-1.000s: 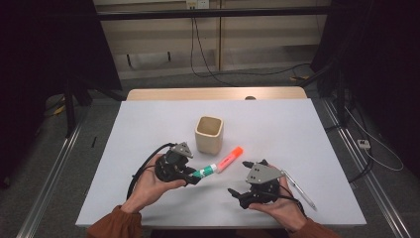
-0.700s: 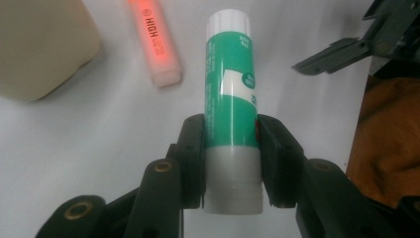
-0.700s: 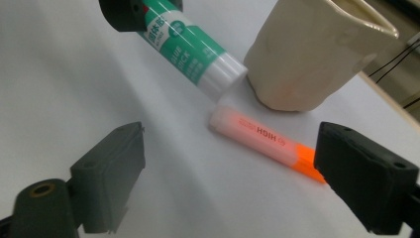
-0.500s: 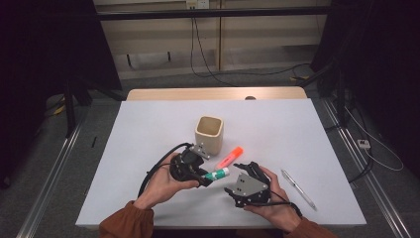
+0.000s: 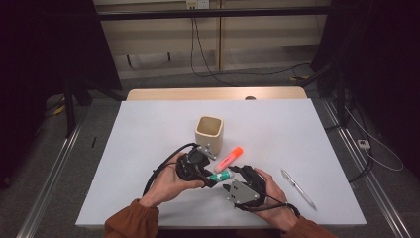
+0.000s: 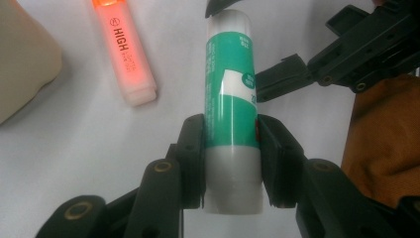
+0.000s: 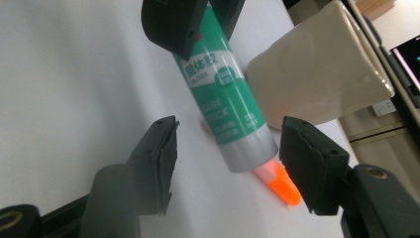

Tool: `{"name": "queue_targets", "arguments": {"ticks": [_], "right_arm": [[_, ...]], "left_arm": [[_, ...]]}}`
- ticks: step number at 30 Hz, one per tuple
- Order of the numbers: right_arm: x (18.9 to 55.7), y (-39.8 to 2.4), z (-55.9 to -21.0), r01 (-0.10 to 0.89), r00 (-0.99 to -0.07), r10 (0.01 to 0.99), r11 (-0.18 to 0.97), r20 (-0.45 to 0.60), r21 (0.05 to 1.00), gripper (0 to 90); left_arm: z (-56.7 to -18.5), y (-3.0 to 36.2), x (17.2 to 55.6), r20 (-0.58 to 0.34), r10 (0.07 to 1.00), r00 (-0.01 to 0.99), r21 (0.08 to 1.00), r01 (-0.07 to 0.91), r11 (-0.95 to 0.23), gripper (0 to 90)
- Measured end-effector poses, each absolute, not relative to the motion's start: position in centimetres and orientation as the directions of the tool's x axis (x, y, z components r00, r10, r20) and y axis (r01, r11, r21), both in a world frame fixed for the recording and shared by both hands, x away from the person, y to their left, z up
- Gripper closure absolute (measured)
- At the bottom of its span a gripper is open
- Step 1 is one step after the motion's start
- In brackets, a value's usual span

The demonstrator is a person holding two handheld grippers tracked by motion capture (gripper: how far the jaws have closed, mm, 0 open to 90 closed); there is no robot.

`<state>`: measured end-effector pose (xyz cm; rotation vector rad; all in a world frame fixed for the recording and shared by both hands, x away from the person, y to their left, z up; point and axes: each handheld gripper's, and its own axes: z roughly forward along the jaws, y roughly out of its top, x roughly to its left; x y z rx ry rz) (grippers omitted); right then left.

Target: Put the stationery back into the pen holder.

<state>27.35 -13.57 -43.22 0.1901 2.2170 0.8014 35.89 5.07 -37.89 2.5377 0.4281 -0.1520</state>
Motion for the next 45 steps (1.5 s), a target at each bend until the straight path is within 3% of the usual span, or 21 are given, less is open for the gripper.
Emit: {"name": "queue_targets", "arguments": {"ticks": [14, 33, 45], "right_arm": [[27.5, -12.6, -43.3, -0.210, -0.686, 0.264, 0.820, -0.678, 0.532, 53.8], [27.2, -12.7, -43.7, -0.217, -0.706, 0.233, 0.828, -0.669, 0.517, 66.9], [27.8, -13.7, -43.3, -0.118, -0.742, 0.352, 0.769, -0.571, 0.628, 67.0]], "left_arm": [[-38.3, 4.4, 36.0, -0.218, 0.265, 0.939, 0.495, 0.341, -0.799, 65.7], [-38.6, 4.6, 36.2, -0.251, 0.296, 0.921, 0.534, 0.387, -0.752, 64.6], [-38.1, 6.3, 36.2, -0.217, 0.370, 0.903, 0.608, 0.422, -0.673, 42.5]]}}
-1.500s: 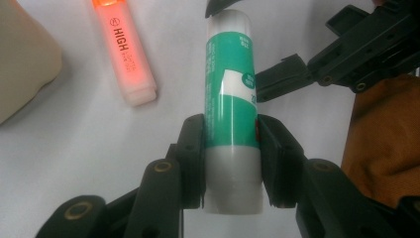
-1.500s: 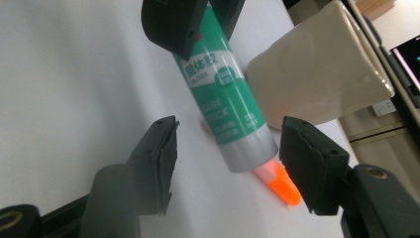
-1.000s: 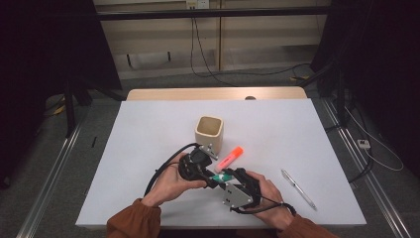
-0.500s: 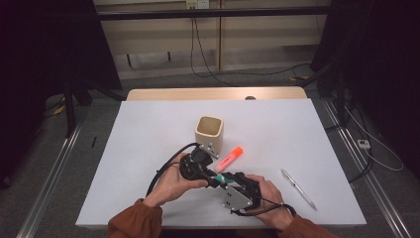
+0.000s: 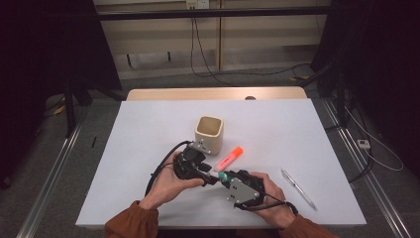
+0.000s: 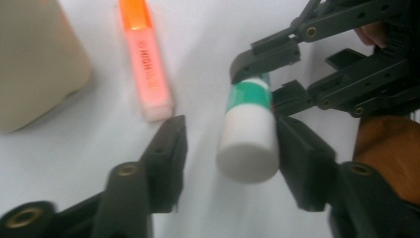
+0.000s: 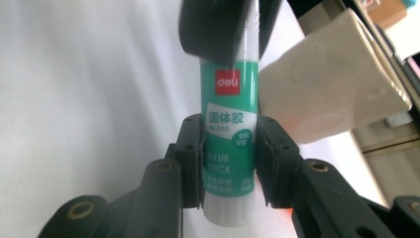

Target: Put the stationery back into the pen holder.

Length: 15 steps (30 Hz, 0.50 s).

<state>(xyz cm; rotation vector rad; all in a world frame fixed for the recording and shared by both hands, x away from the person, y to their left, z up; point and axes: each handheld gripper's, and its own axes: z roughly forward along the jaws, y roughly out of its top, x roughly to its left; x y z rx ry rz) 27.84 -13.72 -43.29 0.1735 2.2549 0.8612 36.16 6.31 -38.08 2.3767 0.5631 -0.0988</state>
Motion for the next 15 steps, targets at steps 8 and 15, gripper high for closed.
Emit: {"name": "queue_targets", "arguments": {"ticks": [8, 15], "right_arm": [[28.6, -14.8, -43.1, -0.033, -0.756, 0.445, 0.707, -0.480, 0.707, 67.0], [29.2, -15.6, -42.8, 0.024, -0.758, 0.517, 0.631, -0.397, 0.776, 67.0]], "left_arm": [[-38.2, 7.7, 36.1, -0.191, 0.428, 0.883, 0.653, 0.440, -0.616, 21.0], [-38.8, 9.6, 36.2, -0.170, 0.489, 0.856, 0.684, 0.460, -0.566, 11.0]]}}
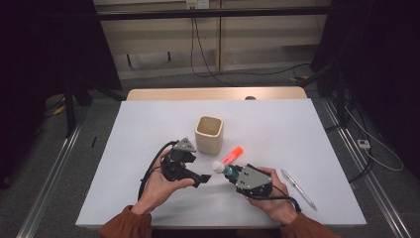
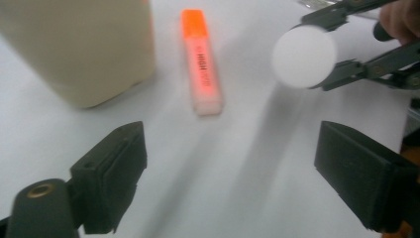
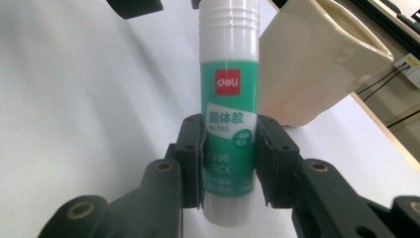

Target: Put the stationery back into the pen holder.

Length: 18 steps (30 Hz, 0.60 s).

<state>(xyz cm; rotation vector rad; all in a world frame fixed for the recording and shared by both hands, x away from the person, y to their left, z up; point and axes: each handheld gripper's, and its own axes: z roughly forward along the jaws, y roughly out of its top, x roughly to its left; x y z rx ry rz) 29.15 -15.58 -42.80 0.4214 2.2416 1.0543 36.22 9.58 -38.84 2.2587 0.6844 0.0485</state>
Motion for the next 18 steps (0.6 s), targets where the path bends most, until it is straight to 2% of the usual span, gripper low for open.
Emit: {"name": "queue_targets", "arguments": {"ticks": [3, 8, 18], "right_arm": [[29.3, -15.7, -42.8, 0.039, -0.763, 0.532, 0.606, -0.368, 0.794, 67.0], [29.5, -16.0, -42.8, 0.070, -0.769, 0.555, 0.566, -0.317, 0.822, 67.0], [29.9, -16.6, -42.6, 0.118, -0.771, 0.594, 0.487, -0.229, 0.865, 67.0]], "left_arm": [[-39.2, 10.3, 36.2, -0.146, 0.522, 0.840, 0.699, 0.461, -0.546, 8.5], [-39.5, 11.8, 36.1, -0.168, 0.530, 0.831, 0.751, 0.456, -0.477, 6.9], [-40.2, 13.5, 35.6, -0.125, 0.598, 0.792, 0.755, 0.467, -0.460, 5.8]]}}
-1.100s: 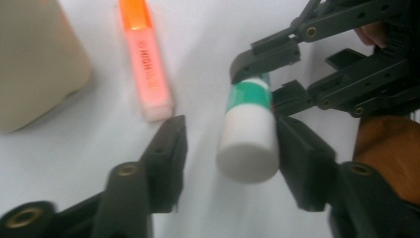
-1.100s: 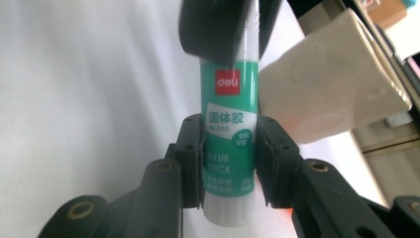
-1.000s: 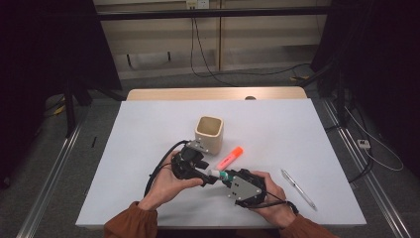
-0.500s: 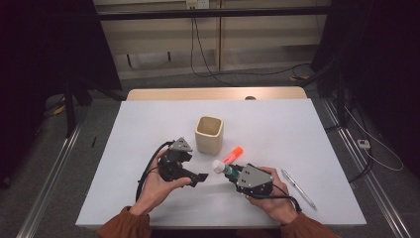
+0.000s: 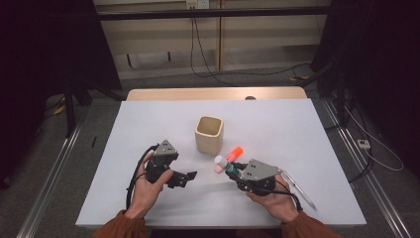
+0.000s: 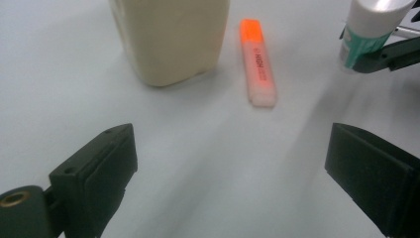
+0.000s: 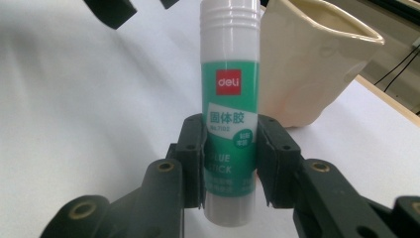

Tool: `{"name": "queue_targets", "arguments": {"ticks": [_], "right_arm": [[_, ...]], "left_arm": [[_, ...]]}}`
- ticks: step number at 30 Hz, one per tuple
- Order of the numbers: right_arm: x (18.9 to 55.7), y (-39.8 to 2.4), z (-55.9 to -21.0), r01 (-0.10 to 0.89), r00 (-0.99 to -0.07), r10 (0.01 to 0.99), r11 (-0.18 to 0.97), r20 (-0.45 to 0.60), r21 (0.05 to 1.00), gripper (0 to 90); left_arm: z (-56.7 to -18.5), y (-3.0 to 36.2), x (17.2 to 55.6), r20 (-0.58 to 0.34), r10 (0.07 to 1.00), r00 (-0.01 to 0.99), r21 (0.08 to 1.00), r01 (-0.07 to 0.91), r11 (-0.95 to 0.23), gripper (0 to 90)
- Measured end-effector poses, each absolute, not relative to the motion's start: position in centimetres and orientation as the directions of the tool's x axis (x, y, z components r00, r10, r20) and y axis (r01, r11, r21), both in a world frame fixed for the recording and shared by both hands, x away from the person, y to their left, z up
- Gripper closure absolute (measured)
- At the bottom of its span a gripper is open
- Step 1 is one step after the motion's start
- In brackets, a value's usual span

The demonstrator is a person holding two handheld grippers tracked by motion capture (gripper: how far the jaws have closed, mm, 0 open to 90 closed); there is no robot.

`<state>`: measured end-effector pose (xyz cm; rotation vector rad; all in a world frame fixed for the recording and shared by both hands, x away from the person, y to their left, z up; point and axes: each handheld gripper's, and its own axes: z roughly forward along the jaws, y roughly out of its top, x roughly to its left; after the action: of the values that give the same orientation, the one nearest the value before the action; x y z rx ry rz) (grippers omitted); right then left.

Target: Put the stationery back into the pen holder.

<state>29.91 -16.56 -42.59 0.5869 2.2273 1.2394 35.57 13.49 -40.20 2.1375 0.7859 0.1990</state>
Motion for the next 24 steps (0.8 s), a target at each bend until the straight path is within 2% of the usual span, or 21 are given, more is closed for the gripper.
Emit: {"name": "queue_targets", "arguments": {"ticks": [10, 14, 24], "right_arm": [[30.4, -17.4, -42.1, 0.178, -0.756, 0.642, 0.390, -0.129, 0.903, 66.9], [30.8, -17.8, -41.8, 0.193, -0.748, 0.657, 0.350, -0.093, 0.917, 66.9], [32.0, -18.0, -40.7, 0.215, -0.728, 0.685, 0.271, -0.031, 0.938, 66.9]], "left_arm": [[-41.2, 15.7, 34.6, -0.047, 0.654, 0.755, 0.779, 0.437, -0.449, 5.8], [-41.9, 16.8, 34.2, -0.060, 0.680, 0.731, 0.802, 0.441, -0.403, 5.8], [-42.6, 19.1, 32.3, -0.063, 0.692, 0.719, 0.821, 0.431, -0.374, 5.7]]}}
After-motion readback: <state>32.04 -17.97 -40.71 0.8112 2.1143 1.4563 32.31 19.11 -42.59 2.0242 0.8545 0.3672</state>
